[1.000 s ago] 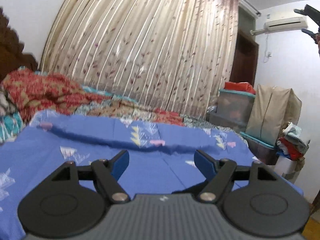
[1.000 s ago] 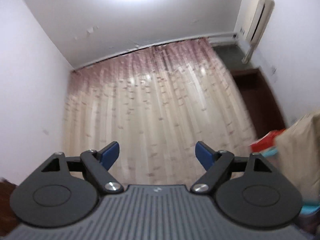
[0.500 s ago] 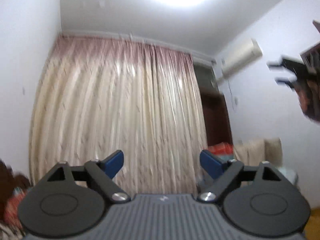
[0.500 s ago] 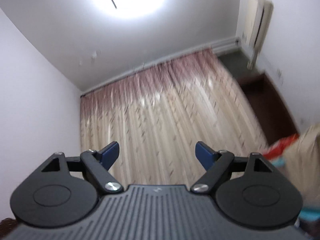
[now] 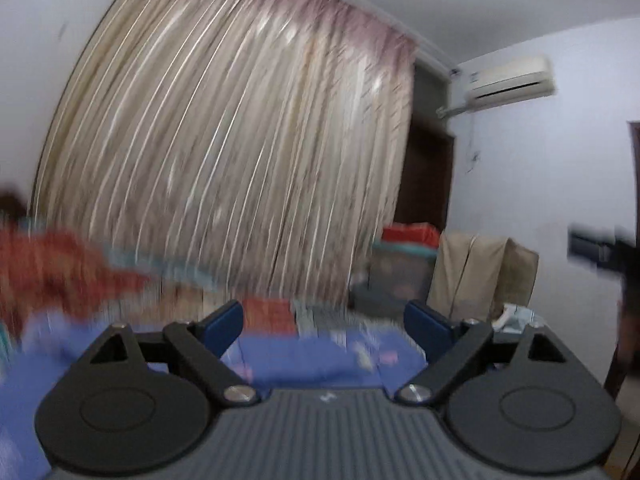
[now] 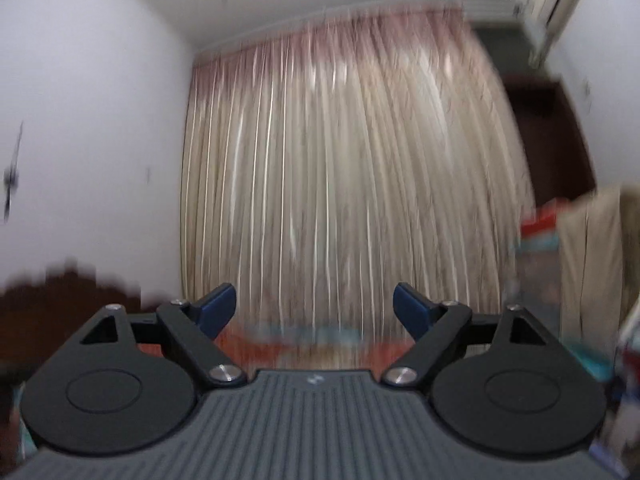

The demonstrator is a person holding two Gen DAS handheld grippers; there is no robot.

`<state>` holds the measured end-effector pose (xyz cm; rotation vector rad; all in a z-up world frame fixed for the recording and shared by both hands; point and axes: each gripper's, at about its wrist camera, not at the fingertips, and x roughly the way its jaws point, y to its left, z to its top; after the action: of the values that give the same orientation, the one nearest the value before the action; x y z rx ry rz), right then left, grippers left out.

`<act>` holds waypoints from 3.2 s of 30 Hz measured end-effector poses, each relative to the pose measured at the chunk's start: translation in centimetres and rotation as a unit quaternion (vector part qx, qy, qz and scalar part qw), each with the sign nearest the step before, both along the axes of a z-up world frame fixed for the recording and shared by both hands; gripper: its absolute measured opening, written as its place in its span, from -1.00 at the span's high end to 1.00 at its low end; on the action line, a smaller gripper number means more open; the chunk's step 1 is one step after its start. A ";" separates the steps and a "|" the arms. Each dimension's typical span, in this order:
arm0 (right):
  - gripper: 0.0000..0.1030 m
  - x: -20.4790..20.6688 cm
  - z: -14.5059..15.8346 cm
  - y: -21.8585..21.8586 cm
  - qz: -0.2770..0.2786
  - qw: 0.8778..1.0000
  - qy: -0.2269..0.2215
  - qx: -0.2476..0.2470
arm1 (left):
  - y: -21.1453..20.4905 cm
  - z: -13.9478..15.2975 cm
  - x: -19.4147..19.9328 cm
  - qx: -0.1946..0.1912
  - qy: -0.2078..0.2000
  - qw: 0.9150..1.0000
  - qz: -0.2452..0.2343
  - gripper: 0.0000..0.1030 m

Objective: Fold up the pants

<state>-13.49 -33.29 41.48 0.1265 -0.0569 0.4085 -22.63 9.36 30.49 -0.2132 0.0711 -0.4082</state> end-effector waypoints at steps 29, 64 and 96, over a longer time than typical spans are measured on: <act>-0.70 1.0 -26.7 -2.9 -0.049 0.972 0.226 0.040 | -15.8 -18.2 6.1 0.073 0.193 0.978 0.022 -0.67; -0.05 23.1 -29.9 14.4 0.202 0.863 0.425 0.182 | 0.3 -22.0 30.2 -0.169 0.301 0.931 -0.116 -0.20; -0.82 20.2 -32.6 12.6 -0.042 0.946 0.320 0.006 | -3.8 -20.9 31.6 0.005 0.255 0.956 0.146 -0.94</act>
<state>6.73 -20.64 8.93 0.2630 0.5756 0.2665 9.00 5.53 9.61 -0.3110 0.5433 -0.0484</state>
